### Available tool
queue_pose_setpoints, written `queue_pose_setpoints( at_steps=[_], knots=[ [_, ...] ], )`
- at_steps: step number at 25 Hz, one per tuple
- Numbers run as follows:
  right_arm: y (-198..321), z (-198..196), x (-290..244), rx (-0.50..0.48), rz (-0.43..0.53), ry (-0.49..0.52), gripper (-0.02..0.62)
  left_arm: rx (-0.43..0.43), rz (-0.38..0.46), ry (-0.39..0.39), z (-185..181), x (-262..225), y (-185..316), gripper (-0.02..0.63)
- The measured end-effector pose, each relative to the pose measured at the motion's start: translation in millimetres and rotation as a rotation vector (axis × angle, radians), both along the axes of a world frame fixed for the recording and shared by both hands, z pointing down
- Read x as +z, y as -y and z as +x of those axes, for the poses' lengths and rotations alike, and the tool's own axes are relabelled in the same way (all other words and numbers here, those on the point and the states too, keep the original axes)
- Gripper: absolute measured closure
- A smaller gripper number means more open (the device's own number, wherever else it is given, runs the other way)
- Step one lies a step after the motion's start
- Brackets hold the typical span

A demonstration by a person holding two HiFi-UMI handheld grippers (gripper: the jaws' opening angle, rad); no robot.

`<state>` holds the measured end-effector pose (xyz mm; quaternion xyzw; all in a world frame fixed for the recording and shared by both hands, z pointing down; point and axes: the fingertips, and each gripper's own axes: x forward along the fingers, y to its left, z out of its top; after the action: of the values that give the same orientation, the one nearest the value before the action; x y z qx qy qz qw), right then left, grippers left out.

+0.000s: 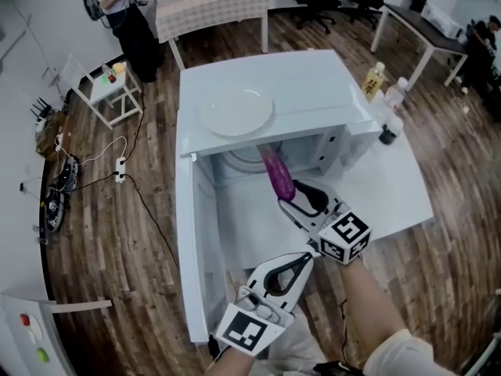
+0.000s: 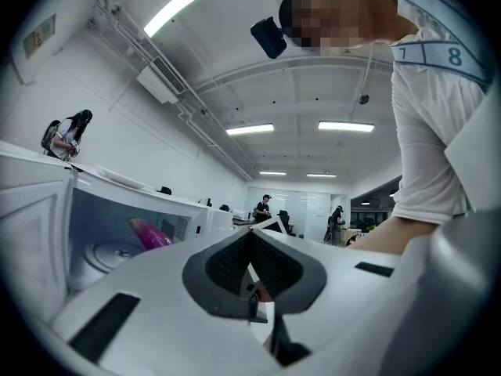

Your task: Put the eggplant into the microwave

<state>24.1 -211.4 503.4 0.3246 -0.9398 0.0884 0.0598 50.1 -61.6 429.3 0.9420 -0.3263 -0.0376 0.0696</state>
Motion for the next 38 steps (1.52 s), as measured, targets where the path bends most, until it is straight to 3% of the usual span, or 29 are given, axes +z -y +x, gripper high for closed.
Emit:
queue_pose_setpoints(
  at_steps=[9, 27, 38],
  knots=[
    [13, 8, 5, 0.002, -0.006, -0.012, 0.371, -0.088, -0.053, -0.018, -1, 26, 43, 0.604],
    [89, -14, 39, 0.011, -0.033, -0.051, 0.371, -0.341, -0.098, 0.046, -47, 79, 162, 0.603],
    [119, -31, 68, 0.064, -0.098, -0.138, 0.371, -0.371, -0.111, 0.047, -56, 90, 186, 0.604]
  ],
)
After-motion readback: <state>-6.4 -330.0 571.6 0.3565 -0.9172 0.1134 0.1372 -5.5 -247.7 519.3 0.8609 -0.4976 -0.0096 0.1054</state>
